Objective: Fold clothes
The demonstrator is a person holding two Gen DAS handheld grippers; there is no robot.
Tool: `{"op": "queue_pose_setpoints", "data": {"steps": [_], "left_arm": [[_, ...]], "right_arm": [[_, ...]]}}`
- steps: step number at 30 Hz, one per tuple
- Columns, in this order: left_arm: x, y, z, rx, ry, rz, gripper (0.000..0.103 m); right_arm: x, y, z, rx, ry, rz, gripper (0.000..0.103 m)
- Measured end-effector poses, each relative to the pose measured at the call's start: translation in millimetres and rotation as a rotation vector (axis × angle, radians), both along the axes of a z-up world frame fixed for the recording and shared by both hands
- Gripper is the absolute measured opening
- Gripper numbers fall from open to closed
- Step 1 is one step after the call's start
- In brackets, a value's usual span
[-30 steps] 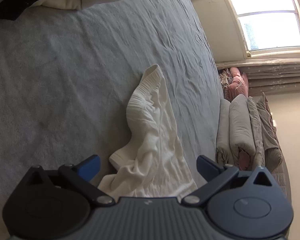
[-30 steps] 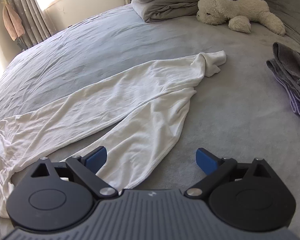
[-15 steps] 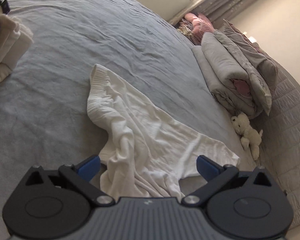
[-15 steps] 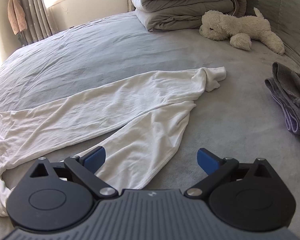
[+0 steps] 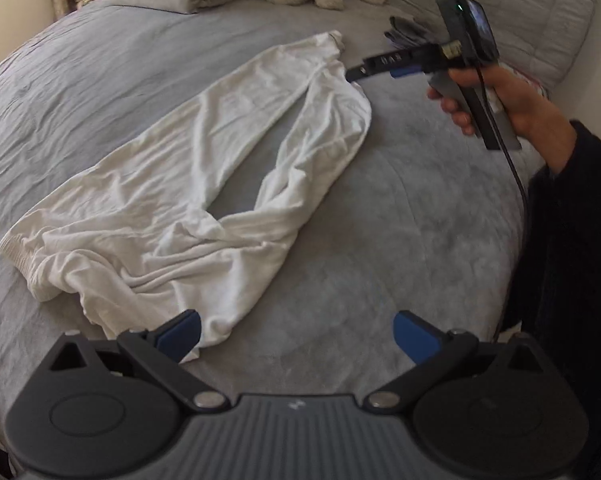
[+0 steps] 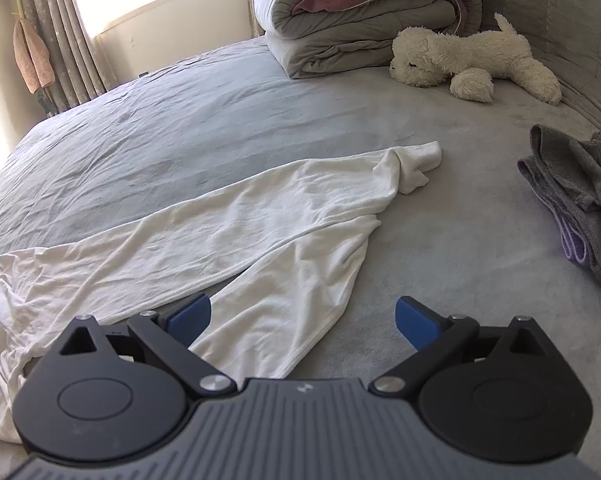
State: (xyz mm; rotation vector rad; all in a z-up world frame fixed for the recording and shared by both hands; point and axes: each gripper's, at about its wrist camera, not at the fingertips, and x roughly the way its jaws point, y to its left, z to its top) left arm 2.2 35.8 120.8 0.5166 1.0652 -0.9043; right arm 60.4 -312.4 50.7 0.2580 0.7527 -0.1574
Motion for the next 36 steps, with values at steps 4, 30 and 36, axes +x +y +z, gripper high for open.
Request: {"op": "queue_pose_setpoints", "data": {"steps": [4, 30, 36], "left_arm": [[-8.1, -12.0, 0.4, 0.049, 0.042, -0.107, 0.103], [115.8, 101.6, -59.9, -0.371, 0.162, 0.985, 0.103], [103.0, 139.7, -87.3, -0.532, 0.184, 1.085, 0.102]], "right_arm": [[0.2, -1.3, -0.1, 0.003, 0.002, 0.000, 0.100], [8.0, -1.7, -11.7, -0.022, 0.057, 0.013, 0.100], [7.7, -13.6, -14.6, -0.006, 0.059, -0.007, 0.100]]}}
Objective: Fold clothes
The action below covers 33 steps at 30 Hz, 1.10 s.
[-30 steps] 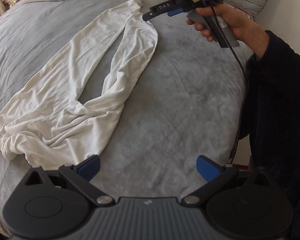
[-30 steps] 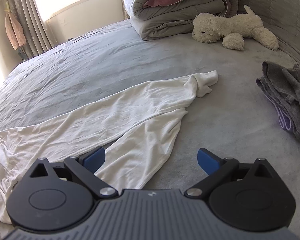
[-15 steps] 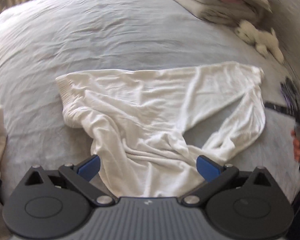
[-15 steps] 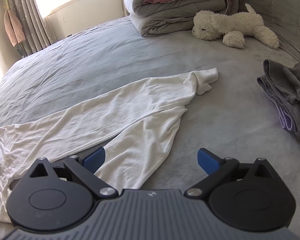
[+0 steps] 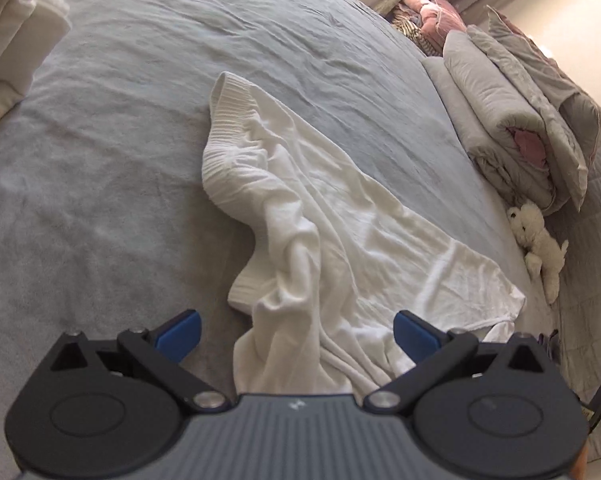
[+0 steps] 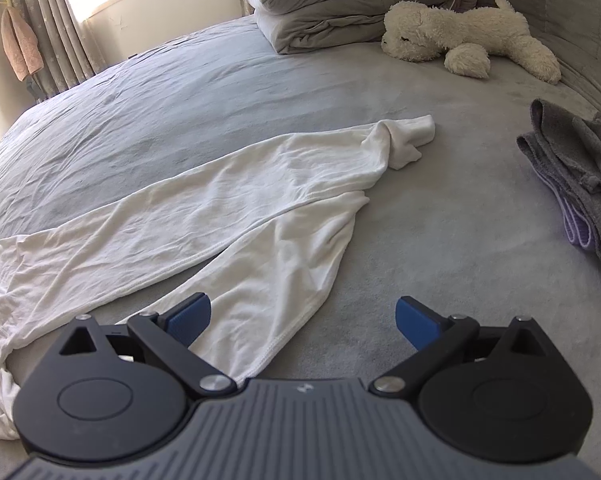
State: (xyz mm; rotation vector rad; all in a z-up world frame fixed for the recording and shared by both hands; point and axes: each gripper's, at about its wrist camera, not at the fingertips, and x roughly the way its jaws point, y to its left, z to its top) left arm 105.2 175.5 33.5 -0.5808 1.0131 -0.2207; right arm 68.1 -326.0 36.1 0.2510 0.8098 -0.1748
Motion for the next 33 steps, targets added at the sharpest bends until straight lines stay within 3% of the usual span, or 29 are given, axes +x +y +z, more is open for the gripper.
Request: {"op": "queue_pose_setpoints", "data": {"steps": [2, 4, 7, 10, 14, 16, 18, 19, 20, 21, 22, 23, 24, 27, 30, 33], "left_arm": [[-5.0, 8.0, 5.0, 0.000, -0.029, 0.028, 0.102], [-9.7, 12.1, 11.3, -0.010, -0.077, 0.031, 0.100], [-12.3, 15.9, 16.0, -0.017, -0.126, 0.041, 0.097], [-5.3, 16.1, 7.2, -0.027, -0.116, 0.063, 0.088], [5.5, 6.0, -10.0, -0.055, -0.089, 0.051, 0.085], [8.3, -5.5, -13.0, -0.030, -0.107, 0.038, 0.083], [10.9, -15.0, -13.6, 0.000, -0.125, 0.021, 0.063], [12.8, -16.9, -14.9, 0.004, -0.112, 0.012, 0.028], [14.8, -18.8, -16.2, 0.008, -0.100, 0.004, 0.015], [15.6, -19.1, -16.4, 0.009, -0.093, 0.004, 0.015], [13.9, -15.6, -13.9, 0.005, -0.099, 0.023, 0.012], [12.0, -11.8, -10.9, 0.000, -0.107, 0.043, 0.010], [9.4, -6.5, -6.6, -0.010, -0.119, 0.066, 0.010], [-0.5, 13.8, 6.9, -0.055, -0.156, 0.141, 0.009], [-12.4, 33.4, 18.9, -0.088, -0.171, 0.205, 0.008], [-22.7, 40.6, 29.0, -0.061, -0.156, 0.221, 0.008]], "right_arm": [[-1.1, -8.5, 2.3, 0.020, -0.016, -0.009, 0.096], [-1.4, -18.6, 2.5, 0.052, -0.021, -0.026, 0.084], [-1.9, -30.5, -2.1, 0.057, 0.001, -0.070, 0.074], [-2.1, -38.0, -7.4, 0.056, 0.029, -0.104, 0.074], [-1.9, -36.9, -11.4, 0.034, 0.029, -0.100, 0.072], [0.2, -31.8, -13.7, 0.016, 0.025, -0.078, 0.072], [3.8, -26.6, -15.9, -0.003, 0.019, -0.056, 0.072], [6.6, -24.5, -17.0, -0.007, 0.014, -0.047, 0.071], [9.1, -22.0, -17.8, -0.015, 0.008, -0.037, 0.070], [11.9, -19.4, -18.4, -0.024, 0.001, -0.023, 0.056], [14.9, -17.1, -19.1, -0.030, -0.006, -0.007, 0.035], [18.0, -14.7, -19.8, -0.036, -0.013, 0.009, 0.026], [20.5, -13.2, -19.9, -0.030, -0.018, 0.025, 0.003], [21.8, -10.8, -12.8, -0.026, -0.048, 0.028, 0.004], [9.6, -18.4, 7.9, -0.031, -0.139, -0.038, 0.004], [-9.3, -25.6, 30.6, -0.077, -0.219, -0.110, 0.003]]}}
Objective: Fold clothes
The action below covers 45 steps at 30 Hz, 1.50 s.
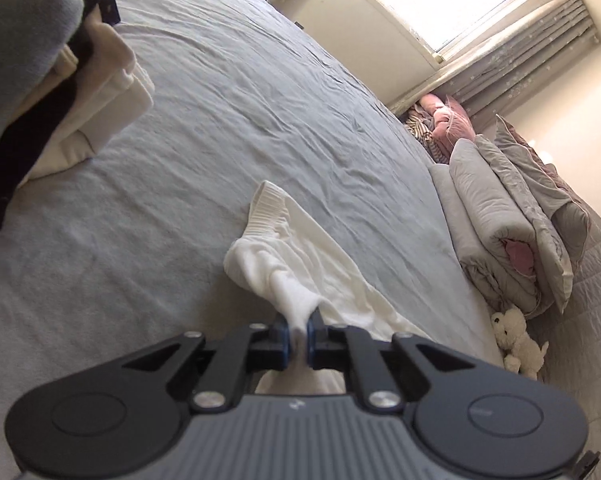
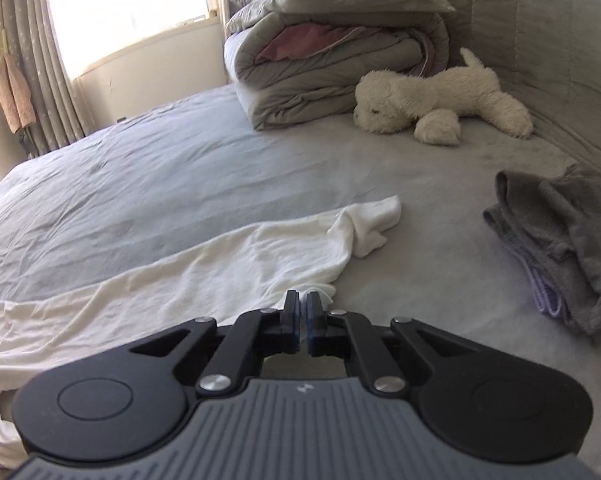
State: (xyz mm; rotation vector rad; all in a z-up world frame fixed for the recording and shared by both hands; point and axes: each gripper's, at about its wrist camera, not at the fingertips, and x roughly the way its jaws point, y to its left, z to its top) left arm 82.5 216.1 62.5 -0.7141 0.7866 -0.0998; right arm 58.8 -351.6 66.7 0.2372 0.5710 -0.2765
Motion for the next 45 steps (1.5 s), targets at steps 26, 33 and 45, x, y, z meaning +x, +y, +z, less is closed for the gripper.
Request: {"op": "queue_pose_setpoints", "data": {"steps": [26, 33, 45], "left_arm": [[4.4, -22.3, -31.9, 0.128, 0.135, -0.052, 0.033], [-14.8, -14.2, 6.6, 0.097, -0.022, -0.020, 0.008], [-8.9, -12.3, -7.8, 0.088, 0.064, 0.007, 0.010]], "right_arm": [[-6.5, -43.3, -41.0, 0.178, 0.243, -0.019, 0.035], [-31.5, -24.0, 15.4, -0.023, -0.013, -0.094, 0.004], [-9.6, -34.4, -8.2, -0.056, 0.135, -0.133, 0.017]]}}
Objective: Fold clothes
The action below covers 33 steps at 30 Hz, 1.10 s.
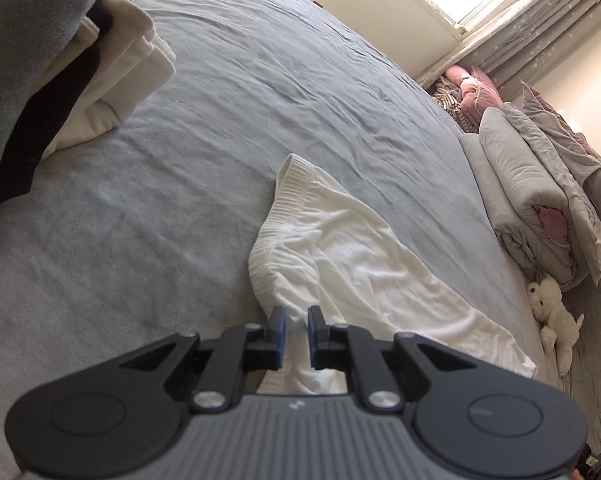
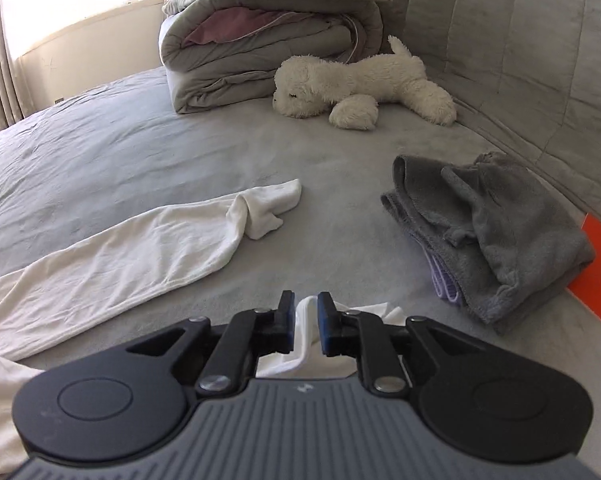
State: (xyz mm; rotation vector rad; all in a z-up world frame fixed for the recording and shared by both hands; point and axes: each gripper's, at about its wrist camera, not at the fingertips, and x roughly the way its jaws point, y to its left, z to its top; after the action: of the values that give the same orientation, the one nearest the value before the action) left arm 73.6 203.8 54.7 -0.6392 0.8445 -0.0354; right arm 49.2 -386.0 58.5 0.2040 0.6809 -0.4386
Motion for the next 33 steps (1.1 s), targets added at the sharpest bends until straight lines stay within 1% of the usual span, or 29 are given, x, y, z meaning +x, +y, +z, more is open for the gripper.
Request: {"op": "queue_pose_setpoints", "data": {"steps": [2, 3, 5, 6, 7, 9, 10, 11, 12, 13, 15, 18, 19, 20, 21, 22, 26, 28, 29, 32, 33], "left_arm": [[-2.1, 1.8, 5.9, 0.020, -0.024, 0.007, 0.012], [-2.1, 2.5, 6.9, 0.030, -0.021, 0.008, 0.012], [-1.9, 4.2, 8.1, 0.044, -0.014, 0.012, 0.012], [-1.5, 5.9, 6.1, 0.037, -0.002, 0.016, 0.012], [-0.8, 7.5, 3.0, 0.026, 0.014, 0.021, 0.012], [1.1, 7.5, -2.7, 0.016, 0.037, 0.022, 0.012], [2.2, 5.7, -5.5, 0.016, 0.045, 0.016, 0.014], [3.2, 1.9, -8.5, 0.022, 0.051, 0.001, 0.021], [4.2, -2.9, -12.0, 0.030, 0.058, -0.016, 0.024], [5.5, -9.5, -16.3, 0.041, 0.068, -0.035, 0.027], [8.4, -21.6, -23.6, 0.063, 0.087, -0.060, 0.027], [11.8, -37.3, -26.9, 0.126, 0.074, -0.085, 0.027], [12.8, -41.7, -26.6, 0.148, 0.063, -0.096, 0.026], [13.5, -44.9, -26.7, 0.166, 0.059, -0.107, 0.018], [13.3, -44.7, -25.5, 0.172, 0.055, -0.108, 0.011], [11.4, -39.5, -21.0, 0.162, 0.047, -0.093, 0.000], [3.0, -17.9, -1.9, 0.123, 0.013, -0.032, 0.000], [-5.1, -3.6, 12.9, 0.128, -0.015, -0.002, 0.000], [-7.8, 2.3, 18.0, 0.128, -0.023, 0.010, 0.000], [-5.5, 10.8, 17.1, 0.117, -0.002, 0.017, 0.000], [-3.4, 8.8, 13.2, 0.117, 0.017, 0.006, 0.000]], "right_arm": [[-4.1, -1.5, 4.2, -0.006, -0.016, 0.001, 0.017], [-6.9, -2.6, 4.8, -0.007, -0.012, 0.005, 0.020], [-13.9, -8.0, 2.6, -0.003, 0.021, -0.007, 0.033], [-15.5, -12.2, -0.8, 0.006, 0.043, -0.017, 0.043], [-15.9, -16.9, -5.4, 0.019, 0.069, -0.023, 0.045], [-16.5, -26.2, -14.5, 0.045, 0.122, -0.036, 0.045], [-16.9, -30.9, -19.1, 0.058, 0.149, -0.043, 0.045], [-17.2, -35.5, -23.7, 0.071, 0.175, -0.049, 0.045], [-16.8, -36.6, -27.1, 0.080, 0.191, -0.045, 0.046], [-15.7, -34.6, -29.6, 0.085, 0.197, -0.031, 0.046], [-11.7, -25.8, -31.6, 0.072, 0.194, 0.013, 0.047], [-3.0, -7.7, -31.9, 0.058, 0.162, 0.111, 0.047], [0.4, -2.2, -32.0, 0.044, 0.152, 0.138, 0.043], [4.1, 2.7, -32.1, 0.022, 0.145, 0.161, 0.032], [6.8, 5.6, -31.4, 0.004, 0.134, 0.169, 0.000], [8.5, 6.8, -30.2, -0.009, 0.121, 0.164, 0.002], [-2.5, -2.9, -8.3, 0.015, 0.005, 0.111, 0.002], [-8.8, -7.8, 2.3, 0.026, -0.047, 0.087, 0.002], [-11.5, -9.0, 5.6, 0.023, -0.060, 0.082, 0.002], [-13.0, -11.0, 6.1, 0.016, -0.066, 0.054, 0.002], [-12.9, -11.8, 6.3, 0.025, -0.079, 0.049, 0.002]]}}
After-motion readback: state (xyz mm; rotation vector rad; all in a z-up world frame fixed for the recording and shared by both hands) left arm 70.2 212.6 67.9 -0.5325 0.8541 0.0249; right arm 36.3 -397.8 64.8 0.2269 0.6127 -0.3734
